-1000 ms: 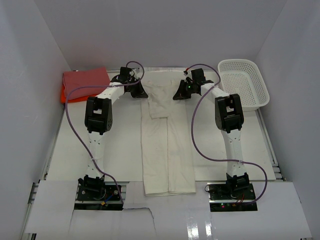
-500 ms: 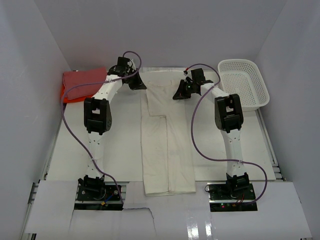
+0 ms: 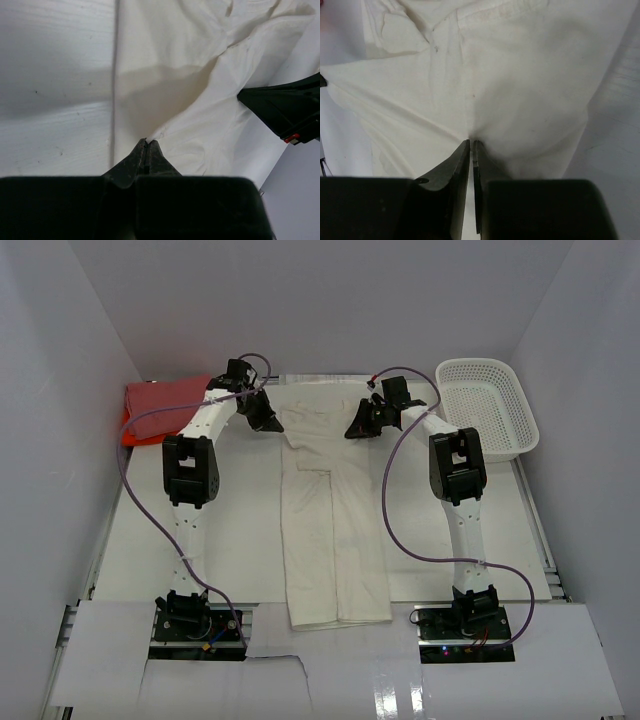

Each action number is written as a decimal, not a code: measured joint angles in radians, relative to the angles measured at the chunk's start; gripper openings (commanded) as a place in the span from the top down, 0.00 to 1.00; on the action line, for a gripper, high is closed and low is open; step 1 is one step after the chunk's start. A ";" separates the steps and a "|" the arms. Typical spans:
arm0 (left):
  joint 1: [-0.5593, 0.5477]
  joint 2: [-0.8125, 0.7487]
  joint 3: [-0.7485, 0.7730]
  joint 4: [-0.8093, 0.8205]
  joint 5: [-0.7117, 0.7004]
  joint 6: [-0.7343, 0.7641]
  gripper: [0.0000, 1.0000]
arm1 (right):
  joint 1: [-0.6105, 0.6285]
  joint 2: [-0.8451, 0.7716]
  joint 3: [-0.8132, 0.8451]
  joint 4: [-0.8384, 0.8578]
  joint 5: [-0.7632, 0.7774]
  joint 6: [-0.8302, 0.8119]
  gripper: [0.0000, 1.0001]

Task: Fold and stack the t-shirts
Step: Rotate the tshirt 90 degrees

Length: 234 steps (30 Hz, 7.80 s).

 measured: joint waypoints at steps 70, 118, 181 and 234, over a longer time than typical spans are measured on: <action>-0.003 0.219 0.063 0.649 0.249 -0.156 0.12 | 0.241 -0.307 -0.570 0.163 -0.198 0.030 0.59; 0.003 0.219 0.067 0.655 0.249 -0.170 0.13 | 0.257 -0.377 -0.575 0.034 0.031 -0.009 0.66; 0.003 0.235 0.082 0.640 0.249 -0.170 0.14 | 0.454 -0.720 -1.165 0.367 -0.052 0.144 0.89; 0.004 0.235 0.082 0.629 0.241 -0.169 0.14 | 0.722 -0.989 -1.392 0.326 0.125 0.294 0.59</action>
